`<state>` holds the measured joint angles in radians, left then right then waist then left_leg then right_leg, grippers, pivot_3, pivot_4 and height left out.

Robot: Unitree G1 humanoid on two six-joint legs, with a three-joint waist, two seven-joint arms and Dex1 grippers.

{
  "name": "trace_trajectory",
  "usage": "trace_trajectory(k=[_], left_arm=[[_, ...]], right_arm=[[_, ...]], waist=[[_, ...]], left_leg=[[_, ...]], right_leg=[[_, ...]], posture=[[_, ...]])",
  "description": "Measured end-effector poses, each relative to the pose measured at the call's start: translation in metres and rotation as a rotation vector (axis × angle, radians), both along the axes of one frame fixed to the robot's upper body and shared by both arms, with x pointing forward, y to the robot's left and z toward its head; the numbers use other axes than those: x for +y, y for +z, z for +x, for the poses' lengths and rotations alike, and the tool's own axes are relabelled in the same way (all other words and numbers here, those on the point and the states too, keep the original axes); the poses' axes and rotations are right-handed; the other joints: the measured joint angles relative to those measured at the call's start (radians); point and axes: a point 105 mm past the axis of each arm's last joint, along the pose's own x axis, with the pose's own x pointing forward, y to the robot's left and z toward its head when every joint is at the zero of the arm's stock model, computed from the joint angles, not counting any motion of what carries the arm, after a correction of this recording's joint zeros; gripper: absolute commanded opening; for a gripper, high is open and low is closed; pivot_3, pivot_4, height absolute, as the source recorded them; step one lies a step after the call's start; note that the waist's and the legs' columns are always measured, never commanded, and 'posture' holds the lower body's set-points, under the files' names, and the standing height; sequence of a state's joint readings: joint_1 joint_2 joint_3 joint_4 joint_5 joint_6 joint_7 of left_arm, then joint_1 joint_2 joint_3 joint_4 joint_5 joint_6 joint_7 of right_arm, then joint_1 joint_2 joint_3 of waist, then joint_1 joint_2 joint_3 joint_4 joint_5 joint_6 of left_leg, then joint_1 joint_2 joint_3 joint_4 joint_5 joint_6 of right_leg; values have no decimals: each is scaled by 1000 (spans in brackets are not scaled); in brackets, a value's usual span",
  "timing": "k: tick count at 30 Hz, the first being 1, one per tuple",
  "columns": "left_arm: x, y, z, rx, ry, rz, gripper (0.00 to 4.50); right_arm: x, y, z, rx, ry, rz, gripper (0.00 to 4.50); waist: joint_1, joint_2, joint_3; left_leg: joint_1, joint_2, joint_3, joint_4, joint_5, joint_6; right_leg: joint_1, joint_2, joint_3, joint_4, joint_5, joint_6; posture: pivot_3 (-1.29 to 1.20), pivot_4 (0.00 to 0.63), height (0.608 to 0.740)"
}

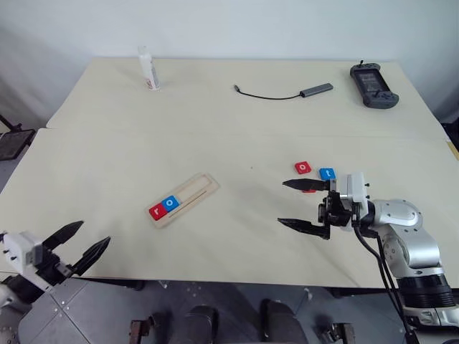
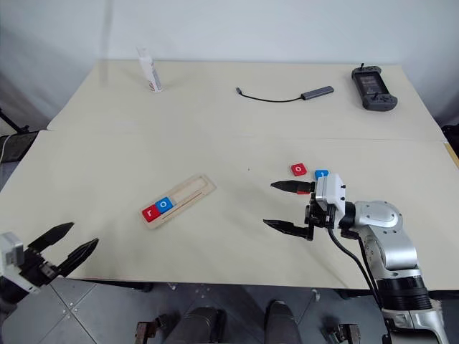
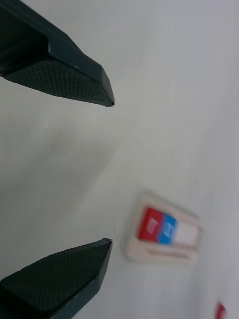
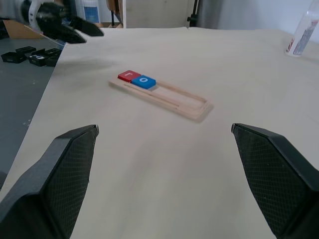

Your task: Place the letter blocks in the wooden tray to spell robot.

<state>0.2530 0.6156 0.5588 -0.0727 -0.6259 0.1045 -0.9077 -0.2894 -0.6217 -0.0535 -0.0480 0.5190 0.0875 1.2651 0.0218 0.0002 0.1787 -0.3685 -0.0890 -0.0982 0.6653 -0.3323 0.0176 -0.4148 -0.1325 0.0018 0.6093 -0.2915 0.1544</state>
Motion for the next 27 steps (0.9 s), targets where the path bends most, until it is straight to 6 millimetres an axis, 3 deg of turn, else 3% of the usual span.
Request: trace_trajectory(k=[6, 11, 17, 27], left_arm=[[-27, 12, 29, 4, -125, 52, 4500], [-45, -6, 43, 84, -189, 119, 4500], [-50, -27, 58, 161, -192, 178, 4500], [-53, -32, 58, 163, -241, 241, 4500]], right_arm=[[3, 11, -9, -19, 27, 26, 4474], [2, 13, -11, -20, 3, 30, 4474], [0, 8, -13, 6, -26, 32, 4474], [1, 6, -15, 7, -53, 37, 4474]], waist=[[-9, 0, 0], [-17, 0, 0], [-23, 0, 0], [-22, 0, 0]], left_leg=[[0, 0, 0, -1, 0, 0], [0, 0, 0, -1, 0, 0], [0, 0, 0, -1, 0, 0], [0, 0, 0, -1, 0, 0]], right_leg=[[0, 1, 0, 2, 0, 0], [0, 1, -1, 2, 0, 0], [0, 1, -1, 3, 0, 0], [0, 0, -1, 2, 0, 0]], posture=[[0, 150, 740], [0, 150, 740], [0, 150, 740], [0, 150, 740]])
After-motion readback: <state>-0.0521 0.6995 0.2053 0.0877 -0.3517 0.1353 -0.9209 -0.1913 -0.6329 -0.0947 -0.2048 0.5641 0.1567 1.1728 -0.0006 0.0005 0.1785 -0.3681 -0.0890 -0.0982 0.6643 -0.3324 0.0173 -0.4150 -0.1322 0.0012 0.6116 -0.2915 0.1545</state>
